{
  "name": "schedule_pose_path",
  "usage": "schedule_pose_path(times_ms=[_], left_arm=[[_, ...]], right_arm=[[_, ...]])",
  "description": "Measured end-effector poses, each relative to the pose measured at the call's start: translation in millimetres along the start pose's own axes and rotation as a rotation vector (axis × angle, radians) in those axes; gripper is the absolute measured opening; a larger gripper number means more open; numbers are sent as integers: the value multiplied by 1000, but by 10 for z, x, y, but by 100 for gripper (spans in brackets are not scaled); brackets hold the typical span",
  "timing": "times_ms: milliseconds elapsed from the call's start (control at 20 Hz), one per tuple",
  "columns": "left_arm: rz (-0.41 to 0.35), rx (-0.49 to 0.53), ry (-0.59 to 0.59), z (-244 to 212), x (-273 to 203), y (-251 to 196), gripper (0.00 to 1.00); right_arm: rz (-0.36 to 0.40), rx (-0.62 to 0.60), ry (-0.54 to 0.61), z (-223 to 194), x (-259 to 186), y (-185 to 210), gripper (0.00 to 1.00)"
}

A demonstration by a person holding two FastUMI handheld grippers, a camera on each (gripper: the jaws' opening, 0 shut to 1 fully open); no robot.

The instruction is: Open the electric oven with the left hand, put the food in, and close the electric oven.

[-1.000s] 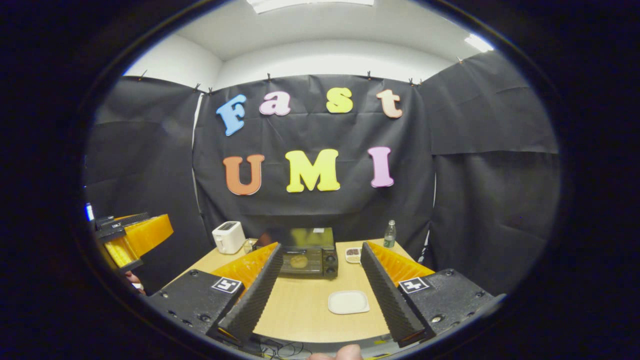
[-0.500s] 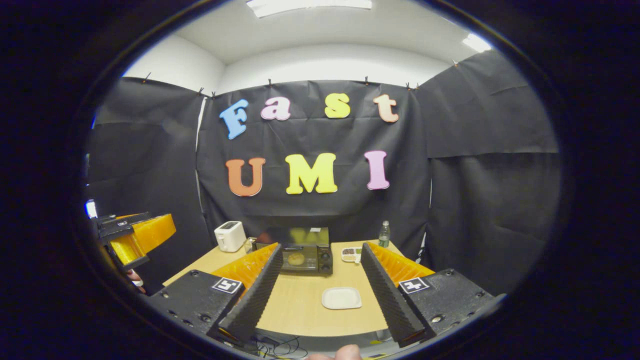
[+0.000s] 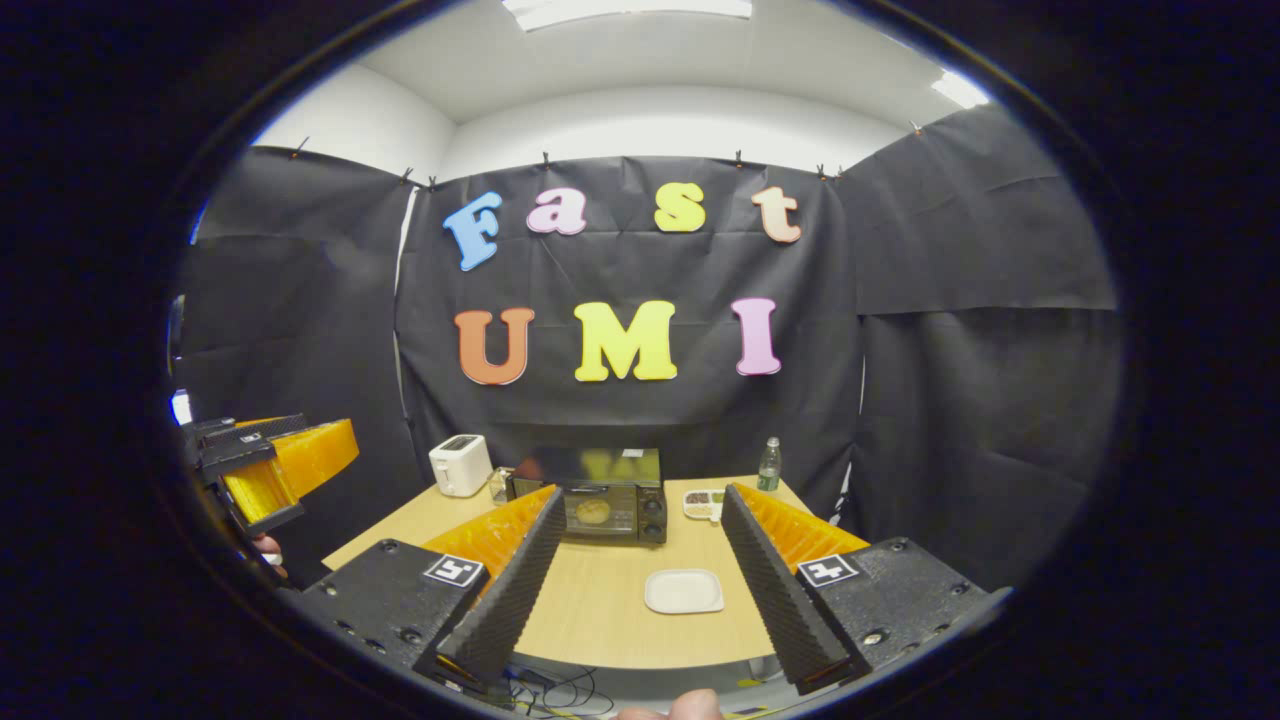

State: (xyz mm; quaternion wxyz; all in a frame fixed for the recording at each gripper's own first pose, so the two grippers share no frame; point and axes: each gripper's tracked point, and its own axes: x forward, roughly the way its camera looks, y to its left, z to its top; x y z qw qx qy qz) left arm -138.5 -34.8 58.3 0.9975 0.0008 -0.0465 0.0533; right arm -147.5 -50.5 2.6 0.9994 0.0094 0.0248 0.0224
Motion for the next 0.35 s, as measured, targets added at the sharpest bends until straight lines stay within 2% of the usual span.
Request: schedule_pose_path(times_ms=[350], left_arm=[[3,-2,1,-6,19,16,94]], right_arm=[[-8,10,10,1,76,-21,99]])
